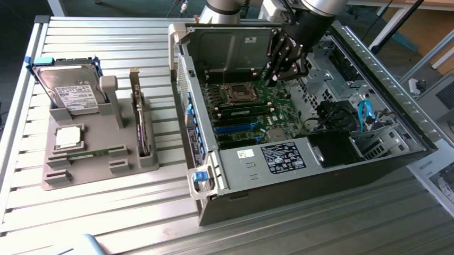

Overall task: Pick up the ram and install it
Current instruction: 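Press down the ram until it locks into place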

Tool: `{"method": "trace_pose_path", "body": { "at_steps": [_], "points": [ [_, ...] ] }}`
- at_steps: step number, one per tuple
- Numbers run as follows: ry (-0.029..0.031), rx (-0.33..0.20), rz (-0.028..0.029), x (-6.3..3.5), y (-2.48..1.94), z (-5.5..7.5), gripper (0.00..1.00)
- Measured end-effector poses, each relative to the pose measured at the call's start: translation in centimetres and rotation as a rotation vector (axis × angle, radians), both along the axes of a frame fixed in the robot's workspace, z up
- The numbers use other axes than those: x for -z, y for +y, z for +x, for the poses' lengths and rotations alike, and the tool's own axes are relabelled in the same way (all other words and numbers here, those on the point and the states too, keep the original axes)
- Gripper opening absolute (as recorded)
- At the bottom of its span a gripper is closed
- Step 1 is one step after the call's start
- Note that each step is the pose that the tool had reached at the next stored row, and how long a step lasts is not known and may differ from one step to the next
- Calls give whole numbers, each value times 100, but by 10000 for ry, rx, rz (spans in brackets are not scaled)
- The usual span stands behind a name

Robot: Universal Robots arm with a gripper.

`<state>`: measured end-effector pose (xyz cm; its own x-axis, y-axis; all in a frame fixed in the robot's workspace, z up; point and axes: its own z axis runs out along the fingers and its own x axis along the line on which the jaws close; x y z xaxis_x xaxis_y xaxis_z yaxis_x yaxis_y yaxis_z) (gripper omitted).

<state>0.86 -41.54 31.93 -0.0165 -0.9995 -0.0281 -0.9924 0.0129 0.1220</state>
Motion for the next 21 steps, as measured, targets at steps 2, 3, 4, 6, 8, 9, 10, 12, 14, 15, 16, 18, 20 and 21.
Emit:
{"method": "trace_pose_path", "body": {
  "at_steps": [2,3,4,6,8,9,10,12,14,15,16,18,20,21],
  "points": [
    [0,0,0,0,0,0,25],
    [-16,1,1,0,0,-3,25],
    [-73,1,0,0,0,-13,25],
    [-296,-1,-1,0,0,-54,25],
    [-499,-4,0,0,1,-96,25],
    [-621,-9,-6,0,1,-126,25],
    [-689,-11,-12,0,2,-142,25],
    [-783,-14,-24,0,3,-166,25],
    [-849,-18,-38,-1,3,-185,25],
    [-870,-20,-44,-1,4,-191,25],
    [-890,-21,-46,0,4,-197,25],
    [-896,-22,-46,0,4,-198,25],
    [-896,-23,-46,0,4,-197,25],
    [-896,-24,-46,0,4,-193,25]
  ]
}}
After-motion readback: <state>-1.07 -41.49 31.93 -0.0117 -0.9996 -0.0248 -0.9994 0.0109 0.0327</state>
